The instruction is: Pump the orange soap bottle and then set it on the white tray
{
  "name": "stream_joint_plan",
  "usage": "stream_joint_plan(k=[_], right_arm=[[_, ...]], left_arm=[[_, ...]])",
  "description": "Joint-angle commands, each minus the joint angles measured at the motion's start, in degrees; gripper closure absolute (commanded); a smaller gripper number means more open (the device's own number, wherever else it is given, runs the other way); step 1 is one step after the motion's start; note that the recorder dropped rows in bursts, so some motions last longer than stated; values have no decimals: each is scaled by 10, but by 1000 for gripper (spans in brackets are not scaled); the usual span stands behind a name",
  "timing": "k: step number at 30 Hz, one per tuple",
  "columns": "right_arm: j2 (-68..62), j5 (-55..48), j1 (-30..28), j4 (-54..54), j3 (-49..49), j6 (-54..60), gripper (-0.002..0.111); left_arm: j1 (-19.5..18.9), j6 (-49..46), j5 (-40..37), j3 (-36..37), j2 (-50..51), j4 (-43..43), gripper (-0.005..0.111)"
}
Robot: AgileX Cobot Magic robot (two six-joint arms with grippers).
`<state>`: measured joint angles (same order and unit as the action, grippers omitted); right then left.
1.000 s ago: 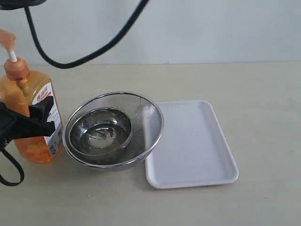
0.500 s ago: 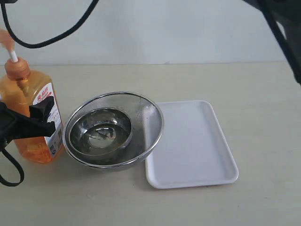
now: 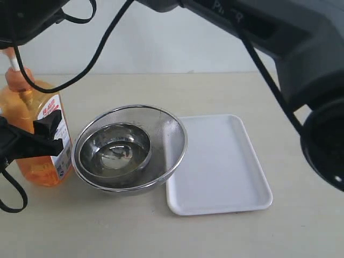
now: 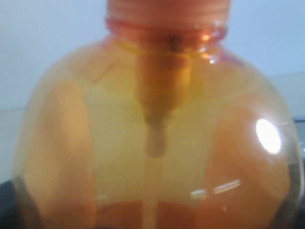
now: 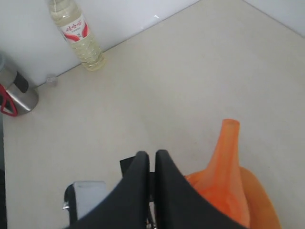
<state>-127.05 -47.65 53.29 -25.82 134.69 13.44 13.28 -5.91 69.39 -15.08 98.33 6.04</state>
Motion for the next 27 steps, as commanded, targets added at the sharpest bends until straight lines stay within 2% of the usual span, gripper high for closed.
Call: stream_joint_plan(k=[1, 14, 27], right_arm=[[-3, 18, -1, 47, 3, 0, 108], [-4, 47, -16, 84, 3, -1, 108], [-5, 11, -31, 116, 3, -1, 108]], left_arm=[[-1, -1, -13, 0, 0, -7, 102], [-1, -1, -15, 0, 0, -7, 102], [-1, -1, -16, 0, 0, -7, 102]])
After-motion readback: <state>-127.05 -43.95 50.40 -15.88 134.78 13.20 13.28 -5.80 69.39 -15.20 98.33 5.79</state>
